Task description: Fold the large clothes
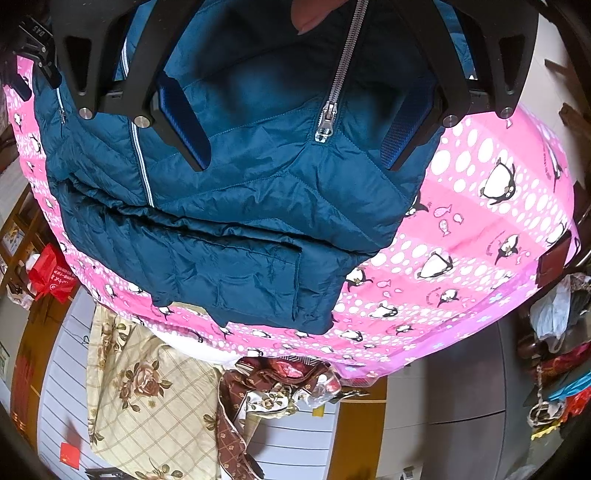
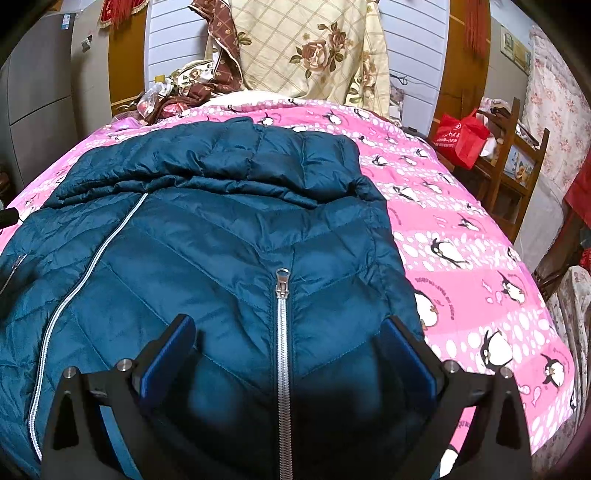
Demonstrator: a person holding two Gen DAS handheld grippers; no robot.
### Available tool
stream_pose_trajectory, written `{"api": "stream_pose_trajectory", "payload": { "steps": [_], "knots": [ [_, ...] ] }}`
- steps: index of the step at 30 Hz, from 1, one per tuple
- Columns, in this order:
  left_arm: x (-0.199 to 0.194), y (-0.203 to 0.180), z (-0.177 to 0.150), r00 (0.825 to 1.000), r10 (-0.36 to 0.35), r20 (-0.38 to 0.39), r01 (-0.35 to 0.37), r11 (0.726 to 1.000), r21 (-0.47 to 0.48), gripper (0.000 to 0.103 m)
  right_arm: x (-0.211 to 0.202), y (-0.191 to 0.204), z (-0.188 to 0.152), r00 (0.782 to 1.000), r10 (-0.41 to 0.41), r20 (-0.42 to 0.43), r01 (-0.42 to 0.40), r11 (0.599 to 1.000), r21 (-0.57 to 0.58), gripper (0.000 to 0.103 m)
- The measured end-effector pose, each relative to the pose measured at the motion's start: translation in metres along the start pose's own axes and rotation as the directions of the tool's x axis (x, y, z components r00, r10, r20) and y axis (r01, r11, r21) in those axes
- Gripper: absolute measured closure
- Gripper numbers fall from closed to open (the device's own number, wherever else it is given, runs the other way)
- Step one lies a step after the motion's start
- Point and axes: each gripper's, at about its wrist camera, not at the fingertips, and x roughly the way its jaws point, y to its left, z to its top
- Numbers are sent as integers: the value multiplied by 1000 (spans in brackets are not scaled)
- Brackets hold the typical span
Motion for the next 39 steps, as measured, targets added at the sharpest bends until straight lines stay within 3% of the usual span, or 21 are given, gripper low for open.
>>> {"api": "stream_pose_trajectory", "payload": {
  "steps": [18, 22, 25, 29, 32, 35, 39],
  "knots": [
    [2, 3, 2, 1000, 13, 0, -13, 1000, -15, 40, 0, -7, -7, 1000, -7, 3, 7, 1000, -8, 1],
    [2, 3, 3, 1000, 5, -3, -5, 1000, -8, 40, -18, -36, -15, 998, -21, 55, 21, 1000, 14, 1],
    [-10, 8, 3, 999, -18, -26, 19, 999, 29, 40, -34, -75, -31, 998, 15, 57, -21, 995, 99, 1],
    [-40, 31, 1, 1000, 19, -16, -17, 993, 115, 40, -48, -120, -63, 990, 131, 50, -138, 972, 192, 1],
    [-55, 66, -3, 997, 60, -38, -53, 988, 147, 40, -35, -136, -91, 974, 228, 9, -222, 941, 255, 1],
    [-57, 101, -12, 991, 107, -76, -98, 988, 121, 40, -41, -137, -110, 962, 274, 25, -273, 940, 207, 1],
    [-52, 132, -31, 985, 100, -144, -92, 994, 58, 40, -46, -127, -118, 938, 348, 12, -346, 927, 146, 1]
  ]
}}
